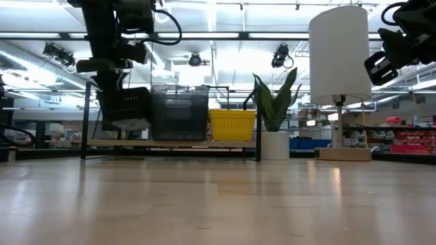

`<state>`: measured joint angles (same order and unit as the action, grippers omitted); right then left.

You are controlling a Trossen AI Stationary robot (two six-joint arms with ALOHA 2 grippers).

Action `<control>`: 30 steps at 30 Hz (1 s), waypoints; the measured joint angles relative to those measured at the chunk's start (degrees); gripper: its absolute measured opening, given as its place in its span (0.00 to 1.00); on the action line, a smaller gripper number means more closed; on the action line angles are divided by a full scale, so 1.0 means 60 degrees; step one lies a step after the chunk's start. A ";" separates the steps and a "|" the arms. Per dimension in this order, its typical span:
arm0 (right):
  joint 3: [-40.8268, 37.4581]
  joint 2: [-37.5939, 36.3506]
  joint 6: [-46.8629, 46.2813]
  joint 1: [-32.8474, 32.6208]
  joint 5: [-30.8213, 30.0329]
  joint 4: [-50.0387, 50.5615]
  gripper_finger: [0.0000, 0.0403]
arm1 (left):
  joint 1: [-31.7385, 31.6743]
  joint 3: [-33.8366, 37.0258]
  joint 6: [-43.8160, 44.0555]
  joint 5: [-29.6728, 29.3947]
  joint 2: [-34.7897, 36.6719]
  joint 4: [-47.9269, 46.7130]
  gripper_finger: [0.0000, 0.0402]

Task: Stack baskets on shelf by color
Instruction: Put the black bins on the shelf

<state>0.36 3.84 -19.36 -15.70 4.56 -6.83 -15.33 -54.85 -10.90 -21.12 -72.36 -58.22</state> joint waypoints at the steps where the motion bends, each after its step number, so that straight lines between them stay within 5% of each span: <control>1: 0.0000 0.0000 0.0001 -0.0004 0.0000 0.0000 0.28 | 0.0000 0.0000 0.0049 -0.0024 0.0000 0.0000 0.16; 15: 0.0000 0.0000 -0.0002 -0.0002 0.0000 0.0000 0.28 | 0.0102 0.0000 0.1207 -0.0619 0.0000 0.0080 0.51; 22: 0.0000 0.0000 -0.0001 -0.0002 0.0001 0.0004 0.28 | 0.0383 0.0000 0.0973 0.0688 0.0000 0.0080 0.48; 30: 0.0000 0.0000 -0.0002 -0.0001 0.0000 0.0004 0.28 | 0.0370 0.0000 0.0900 -0.0500 -0.0095 0.0108 0.44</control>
<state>0.36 3.84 -19.38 -15.71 4.56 -6.81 -13.11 -54.85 -5.50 -24.13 -72.93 -57.57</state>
